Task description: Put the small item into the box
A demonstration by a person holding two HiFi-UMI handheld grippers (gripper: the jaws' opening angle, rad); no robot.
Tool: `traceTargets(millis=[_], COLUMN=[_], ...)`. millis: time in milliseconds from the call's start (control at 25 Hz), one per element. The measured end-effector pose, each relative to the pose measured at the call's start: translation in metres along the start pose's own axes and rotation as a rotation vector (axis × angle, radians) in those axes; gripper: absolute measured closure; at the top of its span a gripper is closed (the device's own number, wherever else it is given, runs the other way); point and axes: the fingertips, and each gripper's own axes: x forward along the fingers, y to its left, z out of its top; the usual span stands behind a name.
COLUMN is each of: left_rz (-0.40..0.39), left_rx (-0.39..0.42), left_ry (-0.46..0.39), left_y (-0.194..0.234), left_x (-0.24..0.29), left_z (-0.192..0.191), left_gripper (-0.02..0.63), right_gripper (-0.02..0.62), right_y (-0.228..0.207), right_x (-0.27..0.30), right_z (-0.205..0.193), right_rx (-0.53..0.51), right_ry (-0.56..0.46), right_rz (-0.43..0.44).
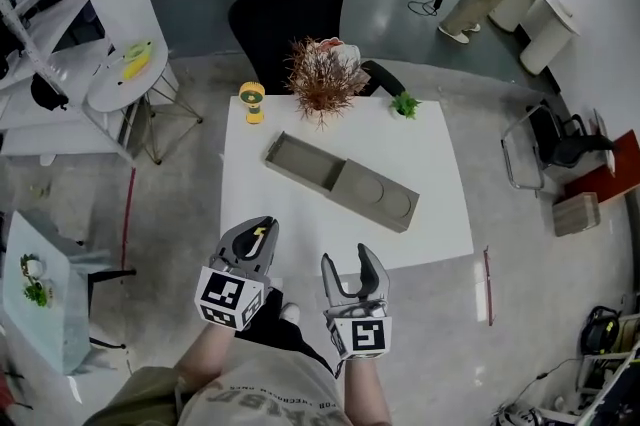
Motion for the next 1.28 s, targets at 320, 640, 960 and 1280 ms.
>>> traceTargets(millis=[320,640,960,1280], left_rz=[-0.05,-0.147,-0.282,-0.32], left_rx=[-0.031,-0.193,-0.417,-0.563], left_ry=[0.039,0.049,0.116,0.167], left_y=[0.017,0.05,0.07,0.073], left_x=[0.026,0.071,0.105,0.116], left_z=[-0.006,0.001,-0.004,-0.026], left_gripper=[0.576,0.575,0.575,0.575], right_gripper=[0.342,0.342,0.342,0.344], right_y=[0.003,0.012,0.027,0.042], right_x=[0.029,0.084,0.134,0.163], right_z=[-0.014,-0.014,-0.043,-0.075], right_rx=[0.005,0.032,-0.061,-0.127], right_ry=[0.044,0.073,0.233,0.398], right_rz=[0.009,0.095,0.241,0.42])
